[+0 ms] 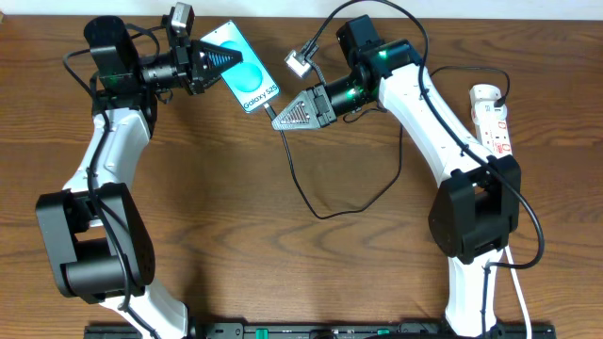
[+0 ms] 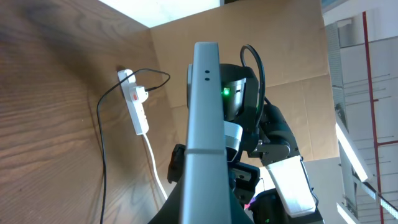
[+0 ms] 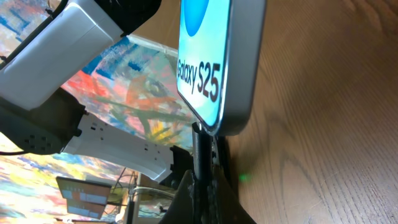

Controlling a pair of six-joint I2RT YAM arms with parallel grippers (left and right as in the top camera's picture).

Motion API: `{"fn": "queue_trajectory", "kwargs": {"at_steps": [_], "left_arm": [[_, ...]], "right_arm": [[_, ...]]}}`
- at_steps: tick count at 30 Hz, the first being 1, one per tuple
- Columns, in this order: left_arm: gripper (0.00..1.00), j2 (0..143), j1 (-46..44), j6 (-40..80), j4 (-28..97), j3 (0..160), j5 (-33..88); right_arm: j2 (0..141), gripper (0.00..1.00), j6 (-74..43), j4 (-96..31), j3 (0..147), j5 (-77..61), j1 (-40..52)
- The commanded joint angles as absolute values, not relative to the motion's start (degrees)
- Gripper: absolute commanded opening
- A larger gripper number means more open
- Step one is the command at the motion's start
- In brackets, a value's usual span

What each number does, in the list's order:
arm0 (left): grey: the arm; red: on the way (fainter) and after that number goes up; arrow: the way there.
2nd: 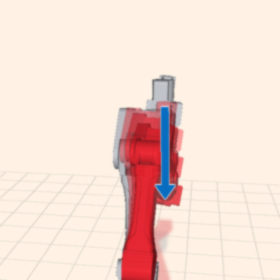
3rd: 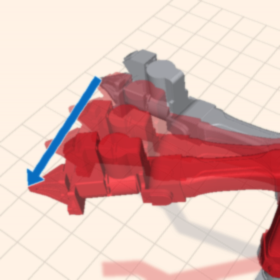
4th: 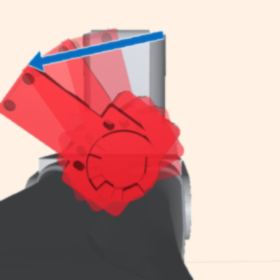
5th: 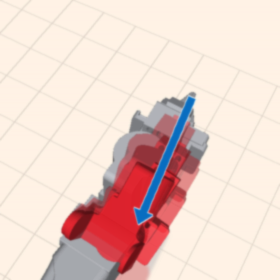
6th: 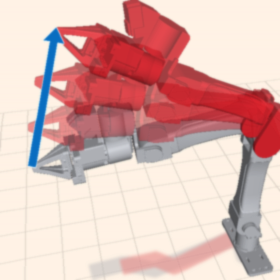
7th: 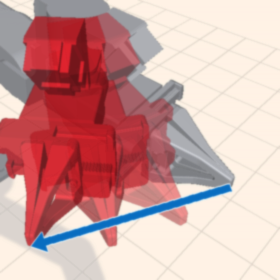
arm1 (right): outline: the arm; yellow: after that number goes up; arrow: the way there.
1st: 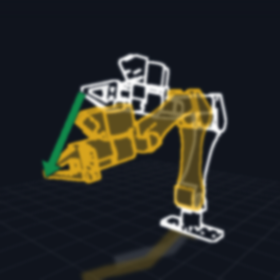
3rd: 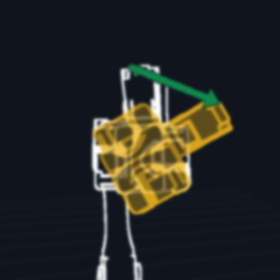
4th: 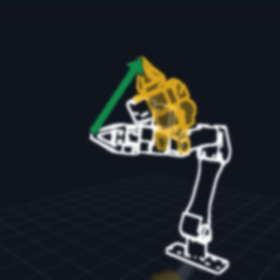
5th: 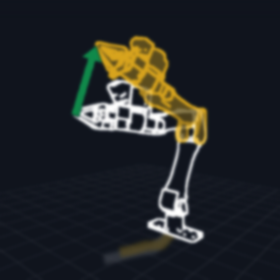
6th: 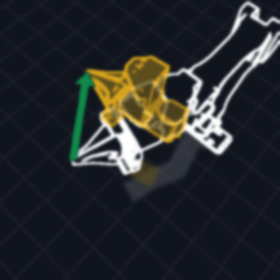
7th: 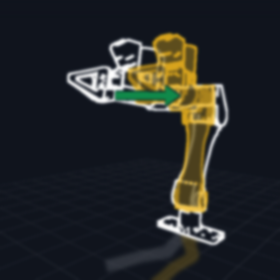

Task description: Plug charger to phone and switch on socket

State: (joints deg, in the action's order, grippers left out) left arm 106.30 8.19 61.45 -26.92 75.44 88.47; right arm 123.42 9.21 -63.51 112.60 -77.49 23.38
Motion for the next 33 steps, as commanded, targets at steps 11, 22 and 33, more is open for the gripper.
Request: {"fn": "queue_trajectory", "kwargs": {"at_steps": [11, 22, 33], "left_arm": [[0.07, 105.56, 8.27, 60.51, -27.31, 75.96, 90.04], [0.07, 105.56, 7.99, 60.51, -27.31, 75.96, 90.04], [0.07, 105.56, 7.03, 60.49, -27.31, 75.96, 90.04]], "right_arm": [[122.91, 0.01, 8.62, -63.35, 112.84, -78.56, 23.24], [122.91, 0.01, 8.56, -62.96, 112.84, -78.54, 23.24], [122.91, 0.01, 8.56, -62.96, 112.84, -78.56, 23.24]]}}
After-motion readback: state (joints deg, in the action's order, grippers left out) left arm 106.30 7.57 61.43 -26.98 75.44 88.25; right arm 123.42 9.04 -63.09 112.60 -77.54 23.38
